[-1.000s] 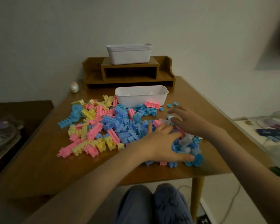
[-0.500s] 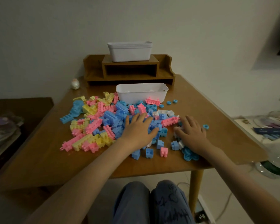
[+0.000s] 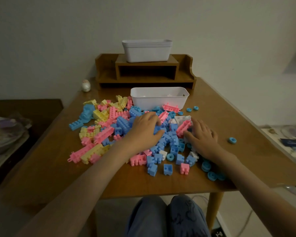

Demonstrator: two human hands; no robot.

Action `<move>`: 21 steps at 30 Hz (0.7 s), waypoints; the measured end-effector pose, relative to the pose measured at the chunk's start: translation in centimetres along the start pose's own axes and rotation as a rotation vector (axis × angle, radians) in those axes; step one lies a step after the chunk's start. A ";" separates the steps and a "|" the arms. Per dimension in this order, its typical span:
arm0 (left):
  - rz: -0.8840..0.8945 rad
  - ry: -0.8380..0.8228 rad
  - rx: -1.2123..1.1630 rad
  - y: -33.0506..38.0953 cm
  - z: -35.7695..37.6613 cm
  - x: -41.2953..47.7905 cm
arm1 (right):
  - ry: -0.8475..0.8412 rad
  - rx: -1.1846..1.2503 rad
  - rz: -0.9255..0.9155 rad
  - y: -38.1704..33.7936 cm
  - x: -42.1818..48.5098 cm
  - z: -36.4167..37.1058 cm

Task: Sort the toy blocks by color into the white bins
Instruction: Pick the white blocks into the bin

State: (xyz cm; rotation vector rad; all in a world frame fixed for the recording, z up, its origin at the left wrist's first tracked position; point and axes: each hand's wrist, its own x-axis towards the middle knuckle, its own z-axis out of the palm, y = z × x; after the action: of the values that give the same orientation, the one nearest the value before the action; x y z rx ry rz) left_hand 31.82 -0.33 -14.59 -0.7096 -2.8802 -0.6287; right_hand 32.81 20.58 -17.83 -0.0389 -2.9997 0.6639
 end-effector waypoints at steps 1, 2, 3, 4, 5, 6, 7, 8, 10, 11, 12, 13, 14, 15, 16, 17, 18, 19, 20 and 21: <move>0.030 -0.039 -0.064 0.4 -0.5 -0.4 | 0.004 0.026 -0.018 -0.1 0.0 -0.3; 0.072 -0.103 -0.120 0.8 -1.0 -0.9 | 0.007 0.047 -0.034 -0.2 -0.1 -0.6; 0.118 -0.180 -0.144 1.2 -1.4 -1.3 | 0.010 0.059 -0.053 -0.2 -0.2 -1.1; 0.160 -0.263 -0.118 1.4 -1.6 -1.6 | 0.007 0.061 -0.076 -0.3 -0.3 -1.6; 0.196 -0.337 -0.056 1.4 -1.7 -1.8 | -0.006 0.051 -0.103 -0.3 -0.2 -2.1; 0.224 -0.392 0.014 1.3 -1.5 -1.8 | -0.034 0.033 -0.128 -0.3 -0.2 -2.5; 0.240 -0.425 0.065 1.1 -1.4 -1.7 | -0.068 0.019 -0.151 -0.3 -0.1 -2.9; 0.245 -0.442 0.092 1.0 -1.2 -1.6 | -0.097 0.013 -0.172 -0.4 0.0 -3.1; 0.248 -0.453 0.119 0.9 -1.2 -1.4 | -0.118 -0.002 -0.197 -0.6 0.1 -3.2; 0.254 -0.454 0.145 0.9 -1.2 -1.2 | -0.113 -0.015 -0.205 -0.7 0.2 -3.1; 0.262 -0.456 0.177 0.9 -1.2 -1.0 | -0.102 -0.026 -0.212 -0.7 0.2 -3.0; 0.264 -0.455 0.205 0.9 -1.2 -0.9 | -0.086 -0.030 -0.220 -0.7 0.3 -2.9; 0.259 -0.452 0.224 0.9 -1.2 -0.8 | -0.067 -0.027 -0.229 -0.7 0.4 -2.9; 0.244 -0.445 0.232 0.9 -1.1 -0.7 | -0.053 -0.013 -0.237 -0.6 0.6 -3.0; 0.226 -0.435 0.227 0.8 -1.1 -0.6 | -0.051 0.015 -0.241 -0.7 0.9 -3.2; 0.208 -0.424 0.213 0.6 -1.0 -0.4 | -0.061 0.059 -0.245 -0.8 1.2 -3.4; 0.196 -0.409 0.192 0.6 -1.1 -0.4 | -0.080 0.103 -0.251 -0.9 1.4 -3.7; 0.187 -0.393 0.166 0.5 -1.1 -0.2 | -0.095 0.130 -0.262 -0.9 1.8 -3.8; 0.181 -0.378 0.132 0.5 -1.2 -0.1 | -0.096 0.132 -0.276 -1.0 2.3 -3.9; 0.173 -0.361 0.087 0.5 -1.4 0.1 | -0.088 0.121 -0.286 -0.9 2.8 -3.8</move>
State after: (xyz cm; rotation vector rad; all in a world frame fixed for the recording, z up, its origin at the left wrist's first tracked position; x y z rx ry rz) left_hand 32.00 -0.50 -13.15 -1.1504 -3.0900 -0.3838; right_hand 30.26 21.47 -13.82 0.4278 -2.9523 0.8284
